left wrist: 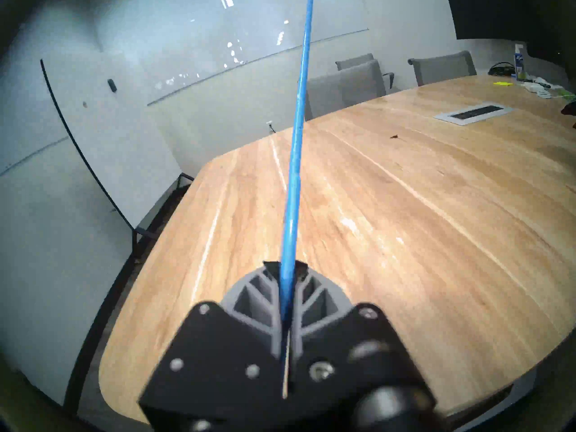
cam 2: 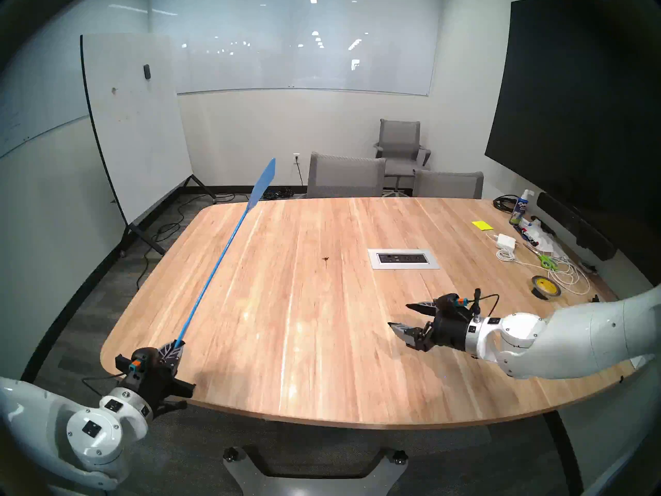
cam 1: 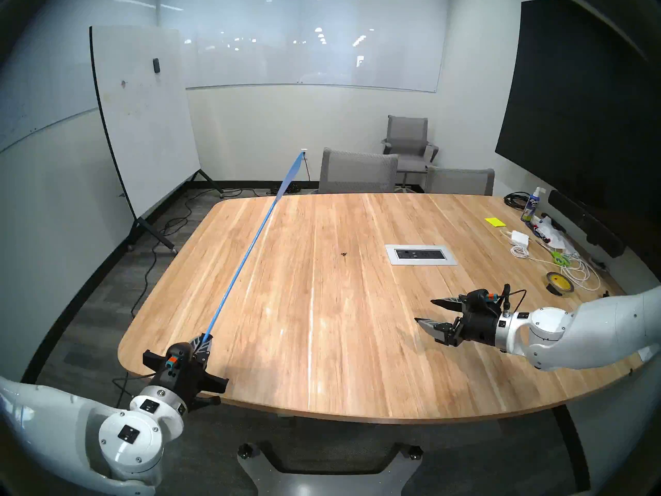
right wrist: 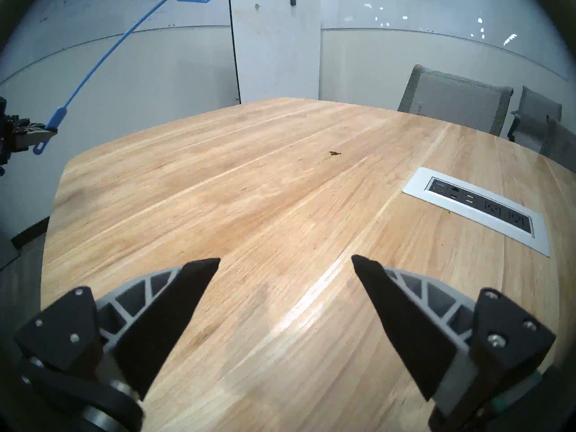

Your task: Swat a bug on table

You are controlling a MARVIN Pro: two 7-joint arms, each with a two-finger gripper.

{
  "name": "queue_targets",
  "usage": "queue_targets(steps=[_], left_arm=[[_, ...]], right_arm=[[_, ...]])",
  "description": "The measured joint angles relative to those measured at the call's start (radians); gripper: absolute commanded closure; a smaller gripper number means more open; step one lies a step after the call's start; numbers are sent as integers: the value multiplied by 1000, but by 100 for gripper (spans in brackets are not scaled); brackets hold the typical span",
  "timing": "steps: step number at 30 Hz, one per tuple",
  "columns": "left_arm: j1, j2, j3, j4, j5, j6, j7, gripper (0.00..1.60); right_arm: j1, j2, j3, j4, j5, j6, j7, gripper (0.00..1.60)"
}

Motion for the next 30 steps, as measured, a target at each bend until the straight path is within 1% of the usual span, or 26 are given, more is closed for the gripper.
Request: queue_targets(steps=[8, 14, 17, 26, 30], left_arm=[[-44, 0, -43, 24, 15, 63, 26, 160], [-73, 0, -66, 27, 29, 136, 37, 160], [-82, 0, -72, 24, 36, 169, 39, 160], [-103, 0, -75, 14, 65, 303, 41, 160], [-108, 1, -74, 10, 75, 351, 41, 160]], right_arm=[[0, 0, 0, 0, 0, 0, 0, 0], [0, 0, 0, 0, 0, 0, 0, 0], [0, 0, 0, 0, 0, 0, 0, 0], [0, 0, 0, 0, 0, 0, 0, 0], [0, 0, 0, 0, 0, 0, 0, 0]])
